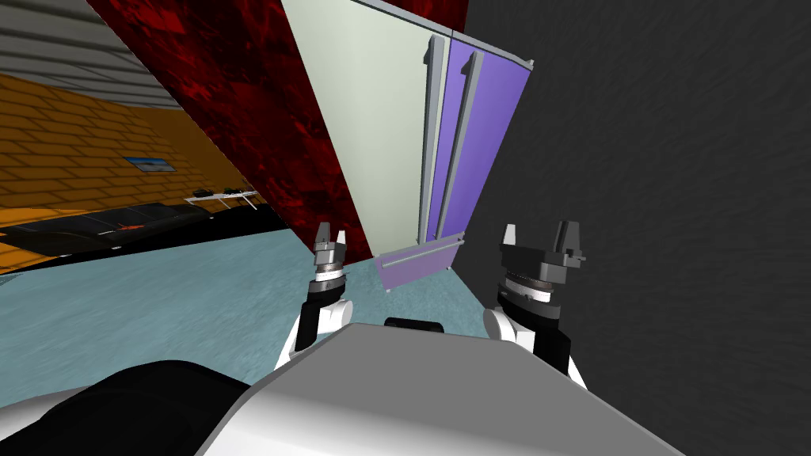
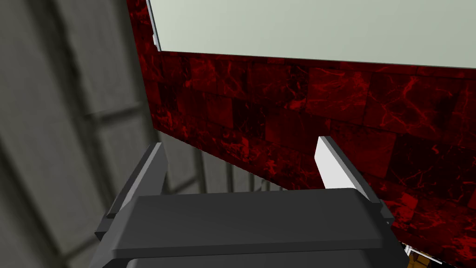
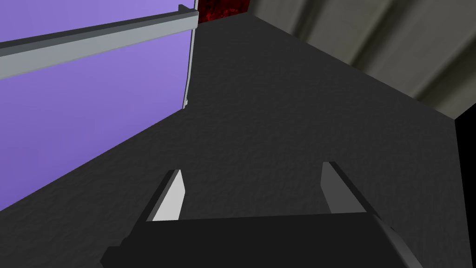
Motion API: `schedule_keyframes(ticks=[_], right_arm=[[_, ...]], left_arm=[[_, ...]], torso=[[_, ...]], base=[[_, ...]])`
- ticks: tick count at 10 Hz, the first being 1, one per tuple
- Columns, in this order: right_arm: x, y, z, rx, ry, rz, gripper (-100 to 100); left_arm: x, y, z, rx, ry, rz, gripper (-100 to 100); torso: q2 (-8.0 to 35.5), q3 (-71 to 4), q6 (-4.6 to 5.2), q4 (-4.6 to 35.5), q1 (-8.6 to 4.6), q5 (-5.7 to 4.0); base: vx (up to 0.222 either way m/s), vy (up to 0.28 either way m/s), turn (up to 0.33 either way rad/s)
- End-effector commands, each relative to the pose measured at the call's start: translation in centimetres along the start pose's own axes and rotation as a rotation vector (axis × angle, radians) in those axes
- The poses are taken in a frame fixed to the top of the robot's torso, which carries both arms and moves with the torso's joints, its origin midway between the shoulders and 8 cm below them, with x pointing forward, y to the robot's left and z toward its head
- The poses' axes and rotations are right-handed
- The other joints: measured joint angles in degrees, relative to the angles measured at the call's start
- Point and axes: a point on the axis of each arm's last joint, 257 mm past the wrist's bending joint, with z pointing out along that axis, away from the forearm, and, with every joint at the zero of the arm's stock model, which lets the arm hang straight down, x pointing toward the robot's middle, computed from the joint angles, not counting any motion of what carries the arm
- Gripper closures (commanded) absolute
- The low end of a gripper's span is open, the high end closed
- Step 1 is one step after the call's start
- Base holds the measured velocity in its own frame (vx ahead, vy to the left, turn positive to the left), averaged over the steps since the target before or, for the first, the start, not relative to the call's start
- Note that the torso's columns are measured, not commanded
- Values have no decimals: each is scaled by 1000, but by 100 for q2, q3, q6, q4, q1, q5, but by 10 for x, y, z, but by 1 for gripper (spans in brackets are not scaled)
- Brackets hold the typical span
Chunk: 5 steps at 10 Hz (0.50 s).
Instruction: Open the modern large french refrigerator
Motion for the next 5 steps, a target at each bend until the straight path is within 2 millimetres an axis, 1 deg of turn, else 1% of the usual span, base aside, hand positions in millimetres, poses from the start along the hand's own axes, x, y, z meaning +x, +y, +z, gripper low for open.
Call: schedule_keyframes(ticks=[1,5], right_arm=[[0,0,0,0,0,0,0],[0,0,0,0,0,0,0]], left_arm=[[0,0,0,0,0,0,0],[0,0,0,0,0,0,0]], torso=[[232,-467,0,235,0,0],[1845,-3692,0,1846,0,0]], base=[[0,0,0],[0,0,0]])
